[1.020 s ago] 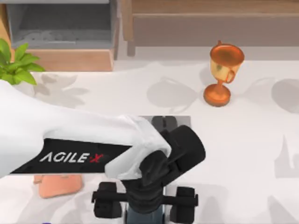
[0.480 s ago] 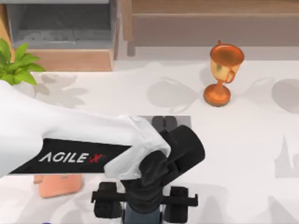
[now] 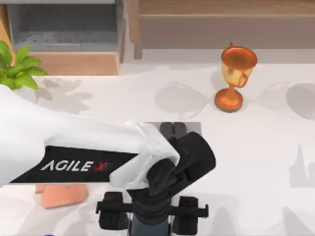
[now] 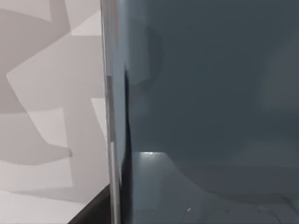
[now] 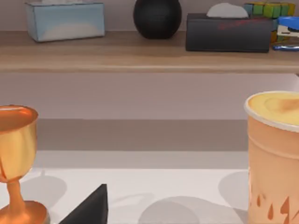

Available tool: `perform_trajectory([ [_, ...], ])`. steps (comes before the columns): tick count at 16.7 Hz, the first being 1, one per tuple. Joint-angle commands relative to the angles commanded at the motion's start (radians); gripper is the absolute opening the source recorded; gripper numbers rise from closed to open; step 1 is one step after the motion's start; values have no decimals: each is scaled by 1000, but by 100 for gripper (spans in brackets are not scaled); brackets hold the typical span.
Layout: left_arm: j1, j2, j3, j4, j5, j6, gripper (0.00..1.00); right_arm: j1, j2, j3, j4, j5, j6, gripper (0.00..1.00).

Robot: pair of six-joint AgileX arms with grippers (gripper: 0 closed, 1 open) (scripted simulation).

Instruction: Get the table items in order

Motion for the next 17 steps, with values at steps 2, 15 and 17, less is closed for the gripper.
perform_trajectory([
  [2, 0, 0, 0, 0, 0, 0, 0, 0, 0, 0, 0, 0, 0, 100],
  [15, 0, -77, 62, -136, -3, 5, 0, 0, 0, 0, 0, 0, 0, 100],
  [17, -4, -91, 60, -135, -16, 3, 0, 0, 0, 0, 0, 0, 0, 100],
])
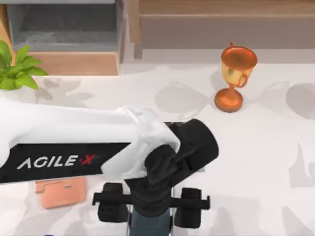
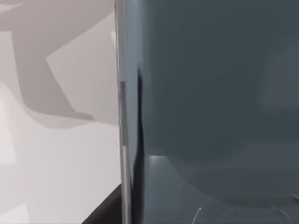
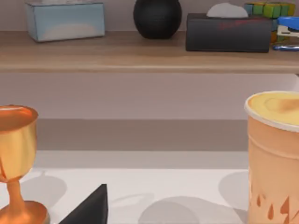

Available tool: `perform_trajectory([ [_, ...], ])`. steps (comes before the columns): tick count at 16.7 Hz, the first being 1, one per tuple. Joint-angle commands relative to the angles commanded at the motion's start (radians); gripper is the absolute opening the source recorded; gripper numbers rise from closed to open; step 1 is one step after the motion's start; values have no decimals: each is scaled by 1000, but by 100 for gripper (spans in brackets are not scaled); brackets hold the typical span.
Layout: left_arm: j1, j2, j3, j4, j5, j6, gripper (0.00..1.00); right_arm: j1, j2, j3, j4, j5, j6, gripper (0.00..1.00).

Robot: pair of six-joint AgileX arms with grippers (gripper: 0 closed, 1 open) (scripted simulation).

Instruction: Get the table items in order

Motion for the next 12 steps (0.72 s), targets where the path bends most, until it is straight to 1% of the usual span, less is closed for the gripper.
perform_trajectory([
  [2, -11, -51, -21, 3, -54, -8, 0, 0, 0, 0, 0, 0, 0, 100],
  [3, -19, -88, -39, 5, -95, -13, 0, 0, 0, 0, 0, 0, 0, 100],
  [5, -35, -183, -88, 9, -204, -28, 0, 0, 0, 0, 0, 0, 0, 100],
  [7, -52, -300, -151, 16, -340, -45, 0, 0, 0, 0, 0, 0, 0, 100],
  [12, -91, -634, -328, 38, -713, -84, 0, 0, 0, 0, 0, 0, 0, 100],
])
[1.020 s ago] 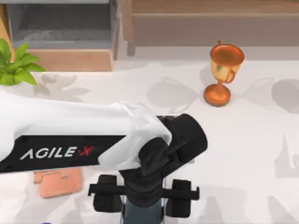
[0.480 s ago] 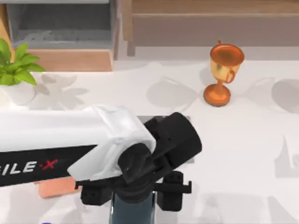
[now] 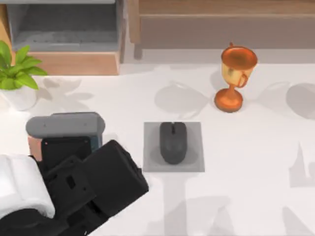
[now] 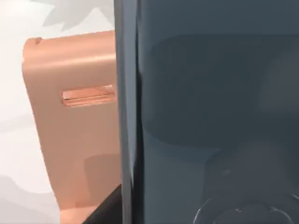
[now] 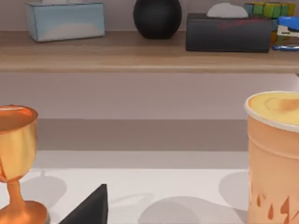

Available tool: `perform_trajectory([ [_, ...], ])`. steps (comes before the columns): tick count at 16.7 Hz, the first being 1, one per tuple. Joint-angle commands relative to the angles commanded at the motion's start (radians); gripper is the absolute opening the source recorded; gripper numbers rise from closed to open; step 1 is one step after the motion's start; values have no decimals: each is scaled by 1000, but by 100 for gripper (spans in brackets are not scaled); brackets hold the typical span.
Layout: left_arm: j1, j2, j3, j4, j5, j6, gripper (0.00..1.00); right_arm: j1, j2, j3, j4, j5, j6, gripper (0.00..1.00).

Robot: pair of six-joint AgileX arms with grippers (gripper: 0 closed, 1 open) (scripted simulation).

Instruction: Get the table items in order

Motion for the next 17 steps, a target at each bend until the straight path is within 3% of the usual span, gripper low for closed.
perform_trajectory([
  [3, -15, -167, -91, 14, -175, -15, 0, 0, 0, 0, 0, 0, 0, 100],
  [6, -22, -252, -142, 23, -260, -22, 0, 0, 0, 0, 0, 0, 0, 100],
  [12, -18, -257, -143, 24, -263, -19, 0, 0, 0, 0, 0, 0, 0, 100],
  [17, 21, -314, -167, 133, -206, 84, 0, 0, 0, 0, 0, 0, 0, 100],
])
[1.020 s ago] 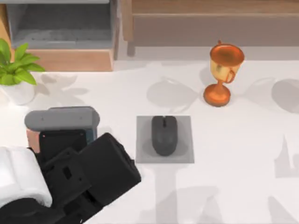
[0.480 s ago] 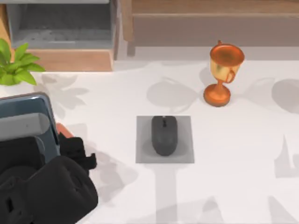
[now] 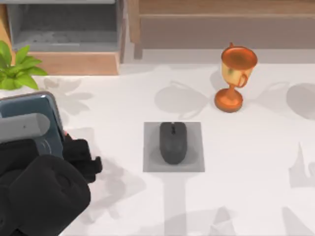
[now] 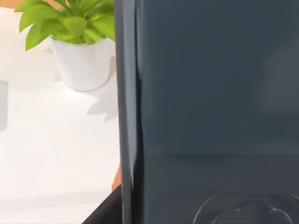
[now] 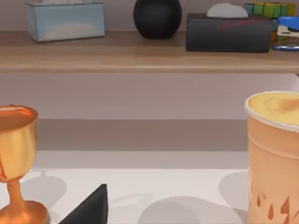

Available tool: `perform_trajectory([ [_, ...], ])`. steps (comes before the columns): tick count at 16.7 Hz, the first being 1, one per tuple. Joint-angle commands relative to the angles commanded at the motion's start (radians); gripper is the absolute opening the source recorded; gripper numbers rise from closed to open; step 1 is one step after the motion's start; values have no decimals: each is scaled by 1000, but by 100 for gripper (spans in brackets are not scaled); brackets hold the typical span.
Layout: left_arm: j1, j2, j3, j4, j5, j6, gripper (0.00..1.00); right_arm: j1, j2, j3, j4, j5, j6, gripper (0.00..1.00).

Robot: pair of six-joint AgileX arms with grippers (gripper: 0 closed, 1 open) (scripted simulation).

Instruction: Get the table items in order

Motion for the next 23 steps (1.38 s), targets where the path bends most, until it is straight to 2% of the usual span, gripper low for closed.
perform_trajectory([
  [9, 197, 66, -103, 312, 88, 237, 0, 0, 0, 0, 0, 0, 0, 100],
  [15, 219, 90, -107, 346, 102, 256, 0, 0, 0, 0, 0, 0, 0, 100],
  [23, 219, 90, -107, 346, 102, 256, 60, 0, 0, 0, 0, 0, 0, 100],
])
